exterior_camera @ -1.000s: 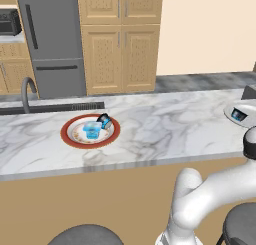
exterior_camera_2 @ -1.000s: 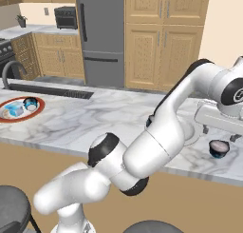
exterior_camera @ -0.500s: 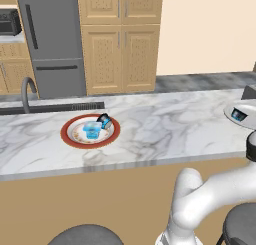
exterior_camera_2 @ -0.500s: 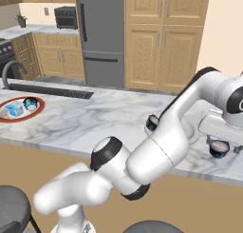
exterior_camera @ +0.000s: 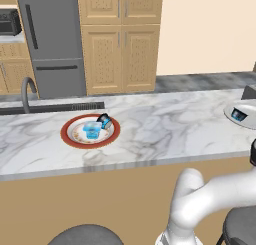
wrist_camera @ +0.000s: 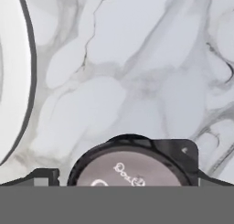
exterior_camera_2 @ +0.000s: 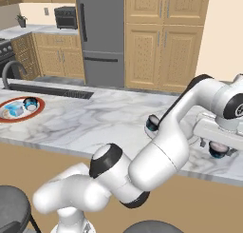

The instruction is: Place two yogurt containers on each plate.

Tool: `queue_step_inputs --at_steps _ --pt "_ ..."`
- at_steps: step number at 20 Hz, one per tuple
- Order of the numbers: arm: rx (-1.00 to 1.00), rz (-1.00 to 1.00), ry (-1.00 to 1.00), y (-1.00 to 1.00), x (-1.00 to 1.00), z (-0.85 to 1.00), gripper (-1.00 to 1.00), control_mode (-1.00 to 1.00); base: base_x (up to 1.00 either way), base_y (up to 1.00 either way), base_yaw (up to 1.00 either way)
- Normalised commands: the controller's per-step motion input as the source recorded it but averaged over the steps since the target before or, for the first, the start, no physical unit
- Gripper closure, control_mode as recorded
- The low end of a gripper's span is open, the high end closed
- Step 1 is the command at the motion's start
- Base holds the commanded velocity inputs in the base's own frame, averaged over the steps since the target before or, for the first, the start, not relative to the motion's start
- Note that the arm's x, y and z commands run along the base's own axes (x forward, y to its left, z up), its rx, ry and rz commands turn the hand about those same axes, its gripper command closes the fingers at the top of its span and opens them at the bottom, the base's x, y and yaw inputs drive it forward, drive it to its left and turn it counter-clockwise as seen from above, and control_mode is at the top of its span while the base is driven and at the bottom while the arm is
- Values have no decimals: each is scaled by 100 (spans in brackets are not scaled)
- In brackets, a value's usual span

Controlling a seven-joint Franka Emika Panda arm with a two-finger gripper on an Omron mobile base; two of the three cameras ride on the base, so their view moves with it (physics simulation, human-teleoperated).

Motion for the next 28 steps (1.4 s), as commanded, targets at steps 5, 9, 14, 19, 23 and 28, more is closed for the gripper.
queue_step_inputs --at_steps 5,9,14,19,23,28 --pt "0 0 2 0 0 -5 -100 -100 0 0 0" --pt "0 0 3 0 0 0 100 -100 0 0 0" --pt "0 0 0 0 0 0 100 -100 0 0 0" --pt "0 4 -12 5 0 22 100 -100 0 0 0" --pt "0 23 -10 39 9 45 100 -100 0 0 0" --pt "0 18 -4 36 62 13 100 -100 0 0 0"
